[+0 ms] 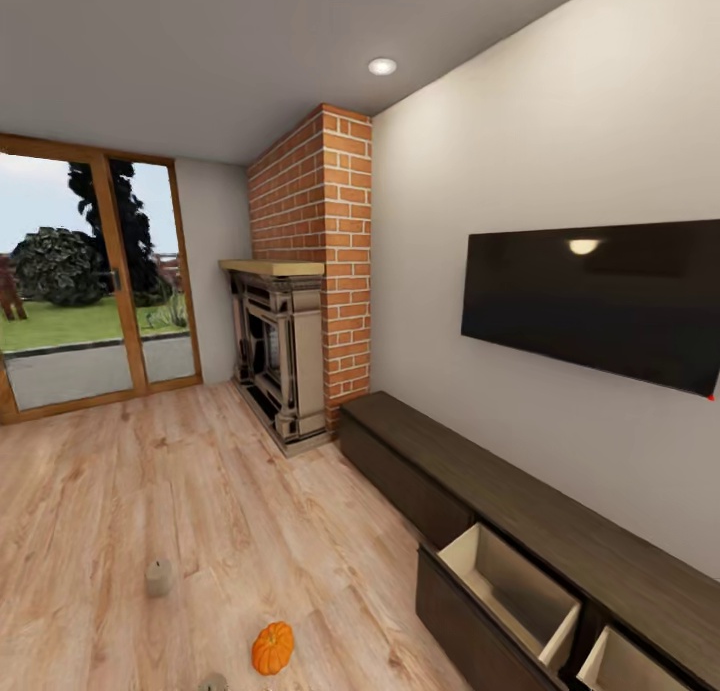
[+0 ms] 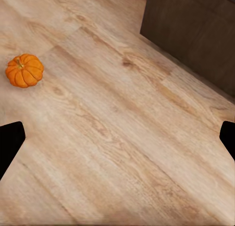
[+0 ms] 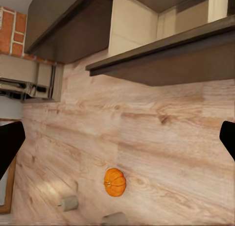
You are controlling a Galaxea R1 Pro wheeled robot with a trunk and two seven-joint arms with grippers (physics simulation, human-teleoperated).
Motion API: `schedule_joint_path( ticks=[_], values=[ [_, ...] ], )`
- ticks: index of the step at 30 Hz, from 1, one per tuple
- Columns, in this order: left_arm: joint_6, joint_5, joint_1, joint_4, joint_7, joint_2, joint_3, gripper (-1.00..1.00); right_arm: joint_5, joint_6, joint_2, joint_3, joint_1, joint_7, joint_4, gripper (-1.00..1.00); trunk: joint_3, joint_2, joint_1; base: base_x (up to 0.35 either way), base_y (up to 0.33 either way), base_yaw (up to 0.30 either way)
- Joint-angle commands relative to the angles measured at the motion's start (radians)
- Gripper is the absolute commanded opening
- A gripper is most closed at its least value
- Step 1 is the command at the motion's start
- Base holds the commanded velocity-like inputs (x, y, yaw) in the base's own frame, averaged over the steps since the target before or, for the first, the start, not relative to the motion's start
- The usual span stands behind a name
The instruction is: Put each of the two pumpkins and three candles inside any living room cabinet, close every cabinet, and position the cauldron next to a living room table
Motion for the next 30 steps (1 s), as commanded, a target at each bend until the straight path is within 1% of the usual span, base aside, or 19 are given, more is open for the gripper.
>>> schedule_joint_path(
  ticks=[1, 5, 9, 11, 13, 15, 16, 18, 19, 21, 22, 23, 24, 25, 26, 27, 28, 29, 30],
  values=[
    [0.003, 0.01, 0.0, -0.002, 0.007, 0.001, -0.004, 1.0, -0.01, 0.008, 0.0, 0.002, 0.0, 0.003, -0.001, 1.0, -0.001, -0.001, 0.0, -0.002, 0.0, 0.292],
    [0.003, 0.01, 0.0, -0.003, 0.007, 0.001, -0.003, 1.0, -0.01, 0.008, 0.001, 0.003, 0.0, 0.001, -0.002, 1.0, -0.001, -0.001, 0.0, -0.001, 0.0, 0.292],
    [0.004, 0.011, 0.0, -0.006, 0.009, 0.001, 0.0, 1.0, -0.01, 0.007, 0.001, 0.025, 0.0, -0.001, -0.005, 1.0, -0.001, -0.001, 0.0, 0.0, 0.0, 0.292],
    [0.007, 0.012, -0.001, -0.006, 0.01, 0.001, 0.002, 1.0, -0.01, 0.007, 0.001, 0.031, 0.0, -0.003, -0.005, 1.0, -0.001, -0.001, 0.0, 0.0, 0.0, 0.292],
    [0.015, 0.012, -0.004, -0.009, 0.011, 0.002, 0.007, 1.0, -0.01, 0.006, 0.001, 0.039, 0.0, -0.017, -0.007, 1.0, -0.001, -0.001, 0.0, 0.0, 0.0, 0.292],
    [0.033, 0.011, -0.018, -0.01, 0.013, 0.004, 0.012, 1.0, -0.01, 0.005, 0.001, 0.053, -0.001, -0.056, -0.008, 1.0, -0.001, -0.001, 0.0, 0.0, 0.0, 0.292],
    [0.057, 0.014, -0.04, -0.006, 0.014, 0.005, 0.015, 1.0, -0.01, 0.005, 0.001, 0.071, -0.001, -0.086, -0.013, 1.0, -0.001, -0.001, 0.0, 0.016, 0.0, 0.292],
    [0.08, 0.026, -0.07, -0.001, 0.016, 0.006, 0.016, 1.0, -0.01, 0.003, 0.006, 0.098, -0.001, -0.118, -0.024, 1.0, -0.001, -0.001, 0.0, 0.048, 0.0, 0.292],
    [0.098, 0.051, -0.101, 0.008, 0.017, 0.006, 0.017, 1.0, -0.01, -0.004, 0.022, 0.135, -0.001, -0.155, -0.046, 1.0, -0.001, -0.001, 0.0, 0.128, 0.0, 0.292],
    [0.111, 0.084, -0.131, 0.018, 0.019, 0.008, 0.018, 1.0, -0.01, -0.009, 0.046, 0.187, -0.001, -0.2, -0.084, 1.0, -0.001, -0.001, 0.0, 0.182, 0.0, 0.292],
    [0.12, 0.117, -0.159, 0.027, 0.02, 0.009, 0.018, 1.0, -0.01, -0.013, 0.071, 0.25, -0.001, -0.259, -0.135, 1.0, -0.001, -0.001, 0.0, 0.248, 0.0, 0.29],
    [0.122, 0.13, -0.17, 0.032, 0.021, 0.01, 0.018, 1.0, -0.01, -0.014, 0.082, 0.287, -0.002, -0.296, -0.161, 1.0, -0.001, -0.001, 0.0, 0.265, 0.0, 0.289],
    [0.124, 0.15, -0.186, 0.044, 0.025, 0.012, 0.018, 1.0, -0.01, -0.016, 0.101, 0.366, -0.002, -0.383, -0.208, 1.0, -0.002, -0.001, 0.0, 0.29, 0.0, 0.286],
    [0.123, 0.157, -0.192, 0.05, 0.026, 0.013, 0.018, 1.0, -0.011, -0.017, 0.108, 0.408, -0.002, -0.43, -0.227, 1.0, -0.002, -0.001, 0.0, 0.296, 0.0, 0.285],
    [0.119, 0.168, -0.201, 0.066, 0.028, 0.015, 0.018, 1.0, -0.012, -0.018, 0.118, 0.492, -0.002, -0.52, -0.255, 1.0, -0.002, -0.001, 0.0, 0.296, 0.0, 0.283],
    [0.116, 0.172, -0.204, 0.075, 0.028, 0.015, 0.018, 1.0, -0.012, -0.019, 0.122, 0.529, -0.002, -0.56, -0.265, 1.0, -0.003, -0.001, 0.0, 0.291, 0.0, 0.283],
    [0.107, 0.179, -0.208, 0.092, 0.031, 0.016, 0.018, 1.0, -0.014, -0.02, 0.127, 0.59, -0.002, -0.619, -0.28, 1.0, -0.003, -0.001, 0.0, 0.271, 0.0, 0.284],
    [0.103, 0.181, -0.21, 0.097, 0.035, 0.016, 0.017, 1.0, -0.014, -0.02, 0.129, 0.613, -0.002, -0.64, -0.285, 1.0, -0.003, -0.001, 0.0, 0.26, 0.0, 0.285],
    [0.097, 0.184, -0.212, 0.107, 0.045, 0.017, 0.017, 1.0, -0.014, -0.021, 0.132, 0.648, -0.002, -0.67, -0.294, 1.0, -0.003, -0.001, 0.0, 0.239, 0.0, 0.286]
  ],
)
